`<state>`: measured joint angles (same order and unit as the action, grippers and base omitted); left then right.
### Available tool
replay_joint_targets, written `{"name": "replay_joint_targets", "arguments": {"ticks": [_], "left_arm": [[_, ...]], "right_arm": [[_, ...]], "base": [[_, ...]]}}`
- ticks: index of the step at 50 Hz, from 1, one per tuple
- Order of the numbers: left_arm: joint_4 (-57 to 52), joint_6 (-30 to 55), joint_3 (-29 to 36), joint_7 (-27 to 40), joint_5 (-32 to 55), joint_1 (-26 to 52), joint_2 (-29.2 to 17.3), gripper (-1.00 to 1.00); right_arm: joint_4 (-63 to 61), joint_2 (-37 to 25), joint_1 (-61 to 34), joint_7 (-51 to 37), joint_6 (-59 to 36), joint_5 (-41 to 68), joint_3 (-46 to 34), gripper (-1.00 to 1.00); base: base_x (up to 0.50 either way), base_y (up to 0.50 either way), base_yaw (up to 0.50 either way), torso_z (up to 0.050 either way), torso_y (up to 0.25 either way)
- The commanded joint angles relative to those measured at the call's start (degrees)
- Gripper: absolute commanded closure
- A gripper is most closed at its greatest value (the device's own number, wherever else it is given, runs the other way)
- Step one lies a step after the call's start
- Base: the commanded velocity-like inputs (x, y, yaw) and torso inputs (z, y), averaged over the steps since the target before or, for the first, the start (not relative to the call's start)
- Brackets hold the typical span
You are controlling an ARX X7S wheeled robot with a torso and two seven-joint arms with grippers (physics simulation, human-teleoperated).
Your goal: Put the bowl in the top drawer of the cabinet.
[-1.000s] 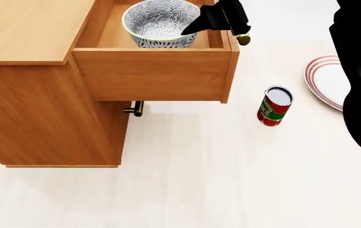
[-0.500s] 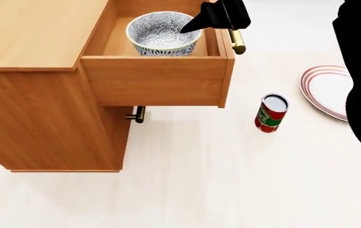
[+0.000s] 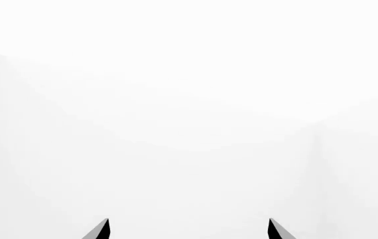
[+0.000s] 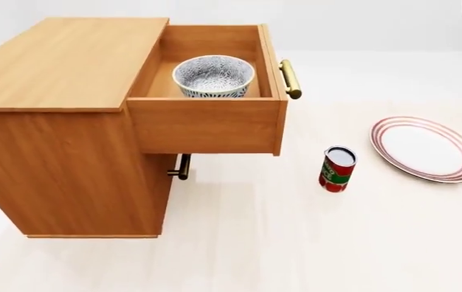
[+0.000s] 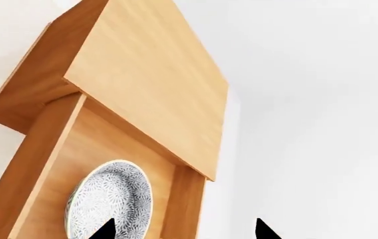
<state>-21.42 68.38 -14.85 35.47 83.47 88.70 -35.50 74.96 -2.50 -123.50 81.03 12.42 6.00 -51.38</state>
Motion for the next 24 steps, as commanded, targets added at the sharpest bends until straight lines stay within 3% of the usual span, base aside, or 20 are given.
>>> {"name": "replay_joint_targets", "arguments": {"ticks": [1,4,7,16,24], "left_arm": [[2.59,2.52,-1.09,10.04,12.87,5.60,-3.09,-1.00],[3.44,2.56,-0.57,11.38,14.73,6.62,-3.36,-1.00],[3.99,2.53,-0.13,11.47,14.89,6.57,-3.25,-1.00],[4.74,1.98,0.95,9.66,11.89,5.53,-2.39,-1.00],[5.13,0.87,0.76,10.47,11.95,4.70,-1.64,-1.00]], "right_arm": [[-0.52,-4.18,-1.82,-6.03,-2.63,-0.78,10.82,-1.00],[-24.80,-13.56,5.54,-9.50,-22.28,1.24,12.59,-1.00],[-46.40,-19.39,9.86,-12.60,-34.78,3.62,15.15,-1.00],[-76.08,-28.95,18.39,-23.77,-55.83,8.54,24.49,-1.00],[-95.51,-31.43,27.24,-33.58,-67.71,11.93,33.44,-1.00]], "base": [[0.00,0.00,0.00,-0.001,0.180],[0.00,0.00,0.00,-0.001,0.180],[0.00,0.00,0.00,-0.001,0.179],[0.00,0.00,0.00,-0.001,0.179],[0.00,0.00,0.00,-0.001,0.179]]}}
